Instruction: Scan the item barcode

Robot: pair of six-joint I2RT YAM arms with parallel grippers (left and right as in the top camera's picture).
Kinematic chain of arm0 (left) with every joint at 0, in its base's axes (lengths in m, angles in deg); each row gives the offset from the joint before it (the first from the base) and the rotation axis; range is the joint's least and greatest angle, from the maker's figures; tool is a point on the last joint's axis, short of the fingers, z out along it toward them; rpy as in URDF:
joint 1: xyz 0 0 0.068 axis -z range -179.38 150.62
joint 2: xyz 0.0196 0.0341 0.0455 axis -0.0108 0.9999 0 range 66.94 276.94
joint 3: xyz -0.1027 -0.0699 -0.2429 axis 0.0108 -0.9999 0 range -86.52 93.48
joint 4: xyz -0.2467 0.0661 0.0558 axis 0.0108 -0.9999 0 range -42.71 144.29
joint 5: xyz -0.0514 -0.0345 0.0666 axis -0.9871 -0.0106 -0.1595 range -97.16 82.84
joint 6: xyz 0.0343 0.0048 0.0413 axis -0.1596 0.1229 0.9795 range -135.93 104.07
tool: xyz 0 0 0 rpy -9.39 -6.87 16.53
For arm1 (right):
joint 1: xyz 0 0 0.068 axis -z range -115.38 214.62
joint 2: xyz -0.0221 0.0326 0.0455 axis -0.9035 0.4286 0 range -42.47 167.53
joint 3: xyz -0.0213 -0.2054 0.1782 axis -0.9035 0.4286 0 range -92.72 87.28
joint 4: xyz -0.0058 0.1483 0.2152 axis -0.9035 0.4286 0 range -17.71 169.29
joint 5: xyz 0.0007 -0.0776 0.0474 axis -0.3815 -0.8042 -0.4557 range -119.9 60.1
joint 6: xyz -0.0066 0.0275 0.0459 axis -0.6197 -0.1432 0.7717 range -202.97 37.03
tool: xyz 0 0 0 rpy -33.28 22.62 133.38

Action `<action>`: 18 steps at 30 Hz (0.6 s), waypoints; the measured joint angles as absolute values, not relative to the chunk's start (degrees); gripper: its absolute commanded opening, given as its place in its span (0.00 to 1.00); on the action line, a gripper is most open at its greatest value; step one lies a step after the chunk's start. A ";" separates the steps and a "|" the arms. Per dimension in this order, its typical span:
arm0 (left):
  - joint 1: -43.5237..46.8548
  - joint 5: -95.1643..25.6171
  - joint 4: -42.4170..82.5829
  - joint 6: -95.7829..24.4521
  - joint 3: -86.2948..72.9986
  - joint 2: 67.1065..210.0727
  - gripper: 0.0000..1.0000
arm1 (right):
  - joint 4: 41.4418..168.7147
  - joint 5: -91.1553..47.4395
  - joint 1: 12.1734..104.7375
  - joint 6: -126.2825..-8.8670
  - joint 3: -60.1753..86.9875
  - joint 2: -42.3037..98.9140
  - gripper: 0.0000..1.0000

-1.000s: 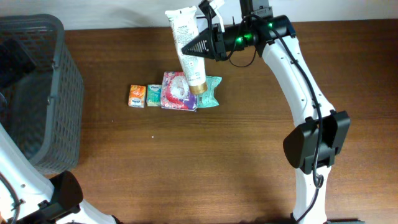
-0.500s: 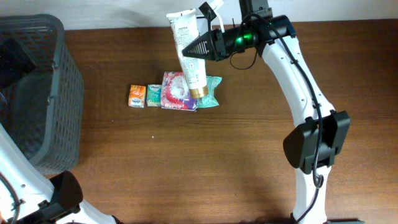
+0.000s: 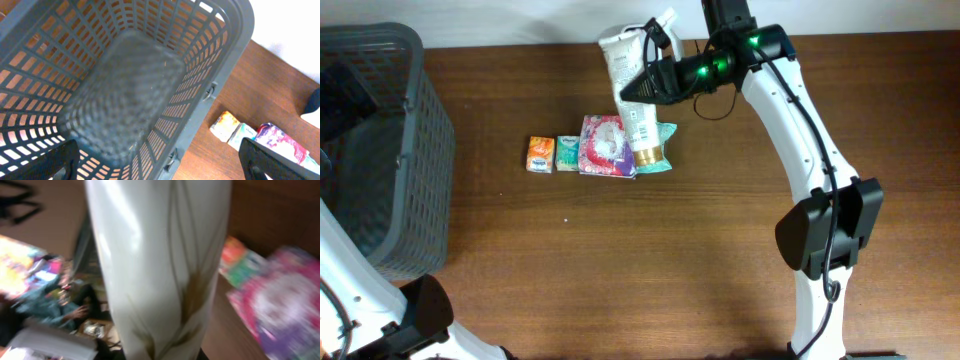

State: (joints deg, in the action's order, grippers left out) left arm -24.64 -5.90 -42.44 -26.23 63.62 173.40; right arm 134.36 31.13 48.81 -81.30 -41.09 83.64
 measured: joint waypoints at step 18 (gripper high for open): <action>-24.64 -5.90 -42.46 -26.23 63.62 173.40 0.99 | 138.18 -58.94 48.81 -60.49 -14.91 83.61 0.30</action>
